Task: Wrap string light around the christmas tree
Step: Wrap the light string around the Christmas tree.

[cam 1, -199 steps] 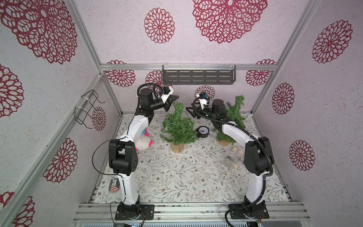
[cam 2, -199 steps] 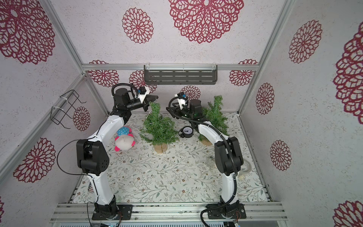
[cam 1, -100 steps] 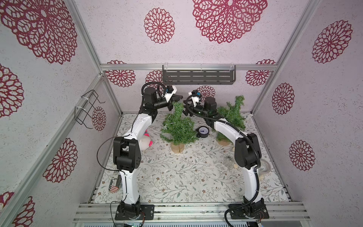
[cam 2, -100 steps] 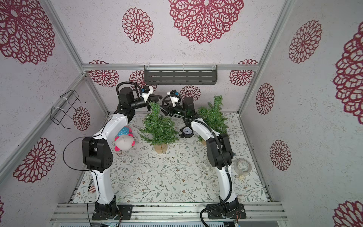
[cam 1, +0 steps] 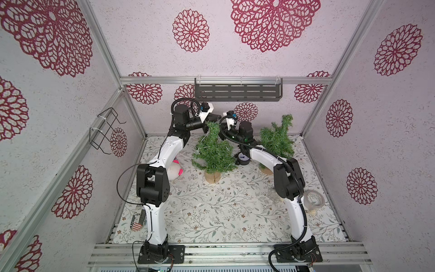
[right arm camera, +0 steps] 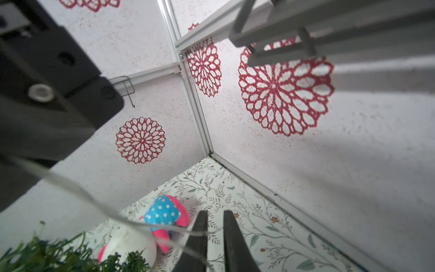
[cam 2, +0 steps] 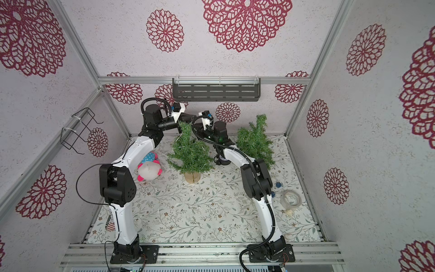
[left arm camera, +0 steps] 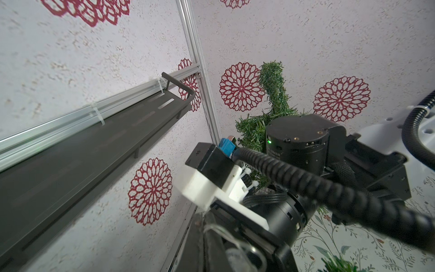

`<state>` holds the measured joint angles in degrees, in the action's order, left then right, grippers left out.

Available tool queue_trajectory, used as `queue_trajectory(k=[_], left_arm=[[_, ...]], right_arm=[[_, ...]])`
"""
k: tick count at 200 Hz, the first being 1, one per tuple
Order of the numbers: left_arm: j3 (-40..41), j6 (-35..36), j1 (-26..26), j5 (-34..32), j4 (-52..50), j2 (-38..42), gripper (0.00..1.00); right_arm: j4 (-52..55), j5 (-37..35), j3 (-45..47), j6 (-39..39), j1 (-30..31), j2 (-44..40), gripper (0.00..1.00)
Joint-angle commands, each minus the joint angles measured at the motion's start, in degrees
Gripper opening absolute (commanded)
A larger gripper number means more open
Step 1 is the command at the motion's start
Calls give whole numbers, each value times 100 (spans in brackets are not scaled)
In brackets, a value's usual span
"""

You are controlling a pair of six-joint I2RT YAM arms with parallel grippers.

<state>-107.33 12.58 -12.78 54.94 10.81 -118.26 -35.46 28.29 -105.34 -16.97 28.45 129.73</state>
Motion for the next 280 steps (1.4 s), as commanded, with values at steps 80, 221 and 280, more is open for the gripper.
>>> queue_trajectory(k=[80, 221, 280], left_arm=[[374, 227, 56, -34, -159, 277, 28], [1226, 1079, 301, -1420, -949, 1246, 60], [2206, 424, 381, -2336, -517, 2213, 60]], right_arm=[[495, -1106, 1326, 1297, -242, -1884, 0], [2844, -1634, 2609, 1879, -8, -4519, 0], [2813, -2735, 4768, 1000, 1342, -5422, 0]])
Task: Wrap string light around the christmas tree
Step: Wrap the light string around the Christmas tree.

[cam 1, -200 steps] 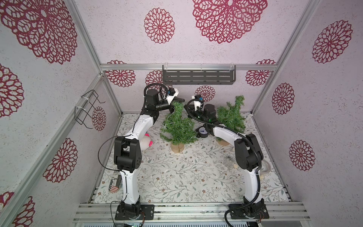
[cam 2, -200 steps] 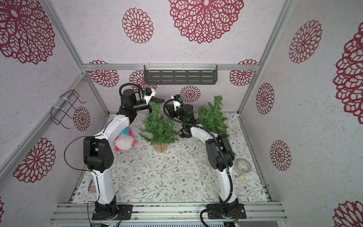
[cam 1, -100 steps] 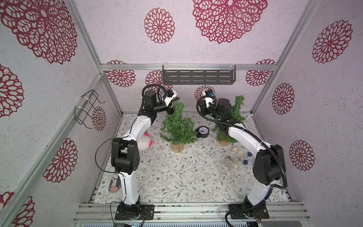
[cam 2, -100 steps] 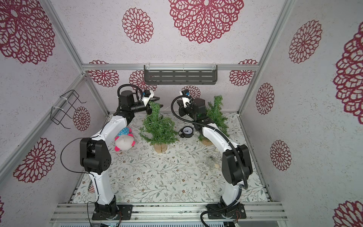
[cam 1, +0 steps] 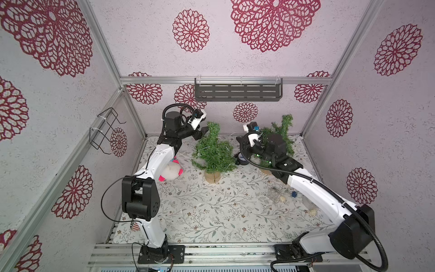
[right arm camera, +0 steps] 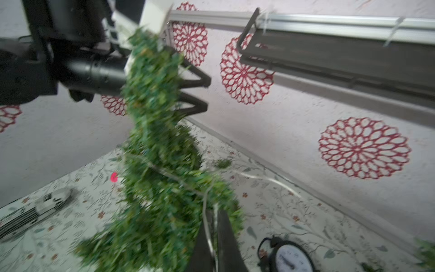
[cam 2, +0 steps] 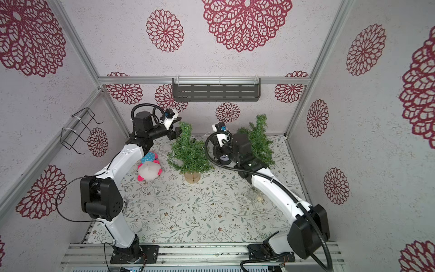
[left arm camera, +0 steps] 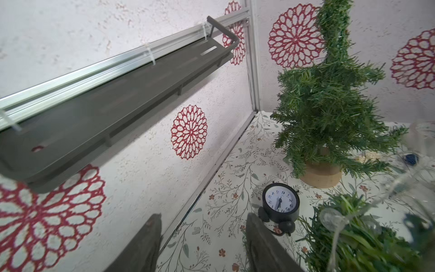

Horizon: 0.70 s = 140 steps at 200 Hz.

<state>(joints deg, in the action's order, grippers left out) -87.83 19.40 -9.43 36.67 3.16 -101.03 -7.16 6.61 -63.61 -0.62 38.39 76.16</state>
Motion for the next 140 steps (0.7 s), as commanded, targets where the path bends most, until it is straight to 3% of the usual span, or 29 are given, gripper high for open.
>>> queue_trajectory(k=[1, 26, 73, 86, 124, 140], left_arm=[[275, -273, 47, -519, 251, 507, 60], [632, -743, 47, -871, 245, 899, 61], [1110, -1747, 38, -1474, -69, 1582, 61], [1231, -2030, 38, -1698, -271, 1790, 61], [1443, -2694, 3, -2263, -948, 2265, 61], [1311, -2660, -139, -2572, -1498, 2387, 61]], right_arm=[[-33, -561, 618, -660, 364, -57, 0], [-437, -574, 989, -1070, 681, 208, 0], [-650, -399, 969, -1272, 713, 234, 0], [-602, -323, 1047, -1317, 705, 82, 11], [-99, 248, 1406, -1402, 521, -539, 56], [47, 363, 1665, -1495, 375, -883, 66]])
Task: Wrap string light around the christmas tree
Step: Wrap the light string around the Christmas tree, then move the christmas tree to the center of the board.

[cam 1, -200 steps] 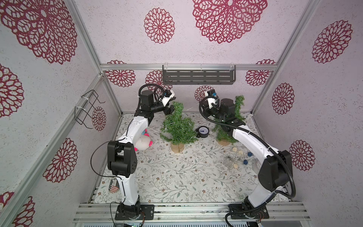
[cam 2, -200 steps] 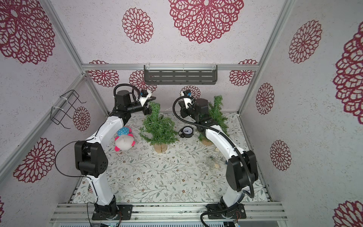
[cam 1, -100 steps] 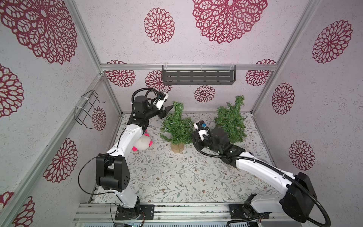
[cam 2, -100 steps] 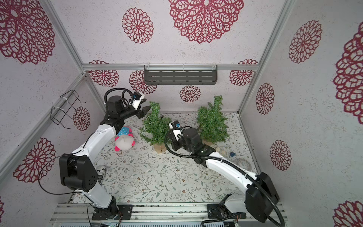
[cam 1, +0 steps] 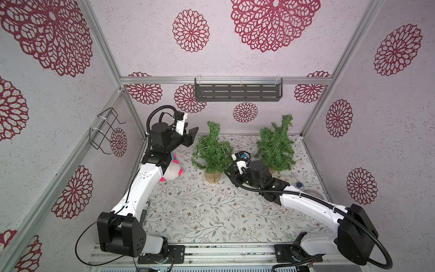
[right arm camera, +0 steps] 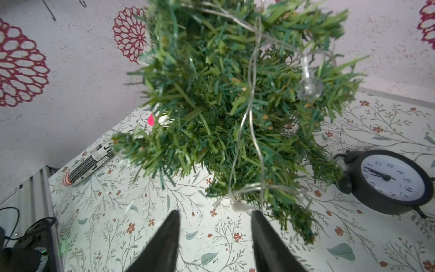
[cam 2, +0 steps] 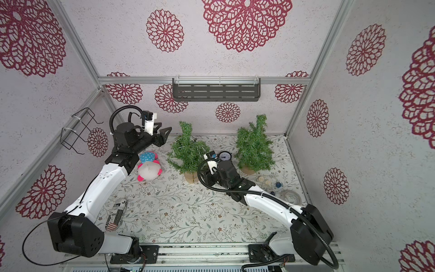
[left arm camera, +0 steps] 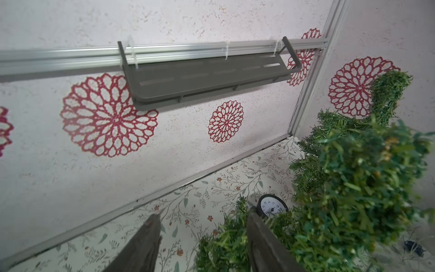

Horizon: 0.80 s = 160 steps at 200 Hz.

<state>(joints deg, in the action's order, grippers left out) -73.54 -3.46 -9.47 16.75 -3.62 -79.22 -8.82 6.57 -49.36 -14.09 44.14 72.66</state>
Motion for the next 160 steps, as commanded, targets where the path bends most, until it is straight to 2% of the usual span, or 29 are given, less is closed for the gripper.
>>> queue_trajectory(k=[1, 27, 52, 82, 119, 160], left_arm=[[-126, -361, -147, -605, -849, 214, 61], [-307, -256, -517, -1084, -1402, 437, 65], [-296, -357, -879, -960, -1651, 587, 75], [-35, -550, -994, -496, -1443, 767, 89], [-360, -529, -1220, -422, -1216, 171, 89], [-780, -216, -1496, -474, -1133, -371, 87]], right_arm=[[209, 374, 264, -157, -211, -555, 66], [-117, 461, 812, -805, -790, -996, 70], [-1023, 672, 1024, -1441, -1112, -938, 77], [-1684, 677, 700, -1747, -1190, -194, 84], [-2470, 920, 187, -2135, -1282, 1021, 81], [-3001, 1251, -324, -2615, -1268, 1990, 72]])
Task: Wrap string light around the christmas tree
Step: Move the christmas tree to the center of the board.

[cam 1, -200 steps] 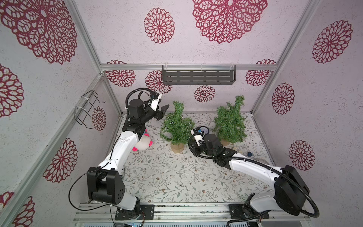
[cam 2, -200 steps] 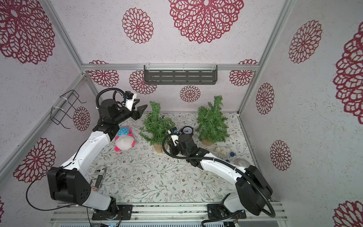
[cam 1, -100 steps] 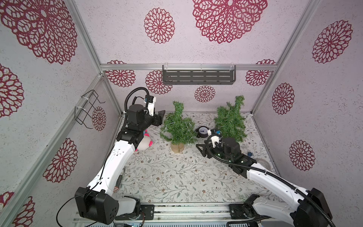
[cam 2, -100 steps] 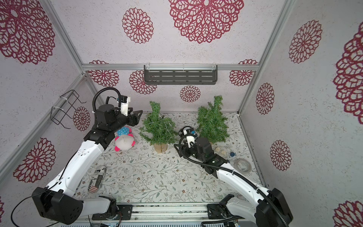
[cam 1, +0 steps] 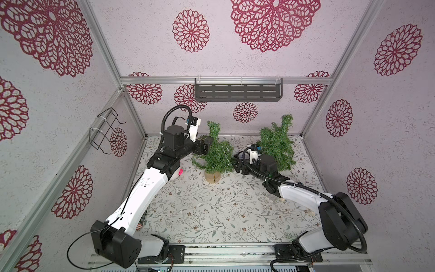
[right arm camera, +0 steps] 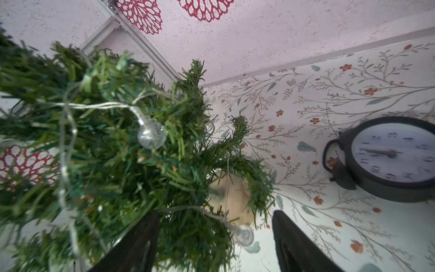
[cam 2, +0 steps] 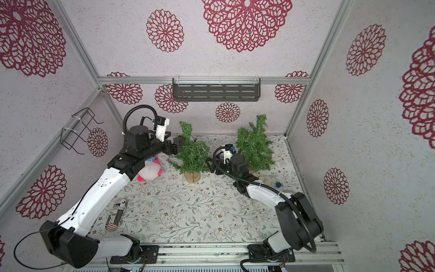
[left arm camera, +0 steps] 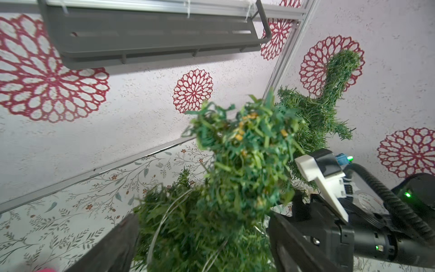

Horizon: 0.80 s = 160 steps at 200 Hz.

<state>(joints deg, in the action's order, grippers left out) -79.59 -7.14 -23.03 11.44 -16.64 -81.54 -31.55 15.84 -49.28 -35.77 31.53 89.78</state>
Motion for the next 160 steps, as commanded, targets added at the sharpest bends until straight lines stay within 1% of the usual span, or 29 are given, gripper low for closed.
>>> queue_trajectory(k=[1, 21, 40, 49, 67, 83, 119, 143, 160], left_arm=[[-173, 147, -145, 63, 179, -141, 87], [-83, 197, -193, 212, 373, -241, 82], [-81, 282, -193, 251, 375, -334, 74], [-74, 350, -192, 201, 347, -336, 69], [-19, 574, -160, -35, 256, -274, 64], [65, 707, -57, -147, 221, -168, 62], [235, 771, 349, -215, 21, 111, 57], [502, 823, 638, -310, -81, 363, 57], [681, 718, 925, -275, -171, 547, 60]], right_arm=[[-733, 328, -339, -452, -2, 300, 72], [-767, 376, -525, -490, 25, 569, 68], [-782, 443, -689, -550, 50, 763, 64], [-782, 453, -774, -562, 70, 856, 63], [-815, 481, -991, -632, 191, 1106, 61], [-849, 475, -1244, -698, 384, 1405, 60], [-1150, 468, -1915, -1070, 817, 2164, 58], [-1222, 422, -2425, -1223, 1019, 2640, 57], [-1252, 373, -2609, -1352, 1031, 2765, 56]])
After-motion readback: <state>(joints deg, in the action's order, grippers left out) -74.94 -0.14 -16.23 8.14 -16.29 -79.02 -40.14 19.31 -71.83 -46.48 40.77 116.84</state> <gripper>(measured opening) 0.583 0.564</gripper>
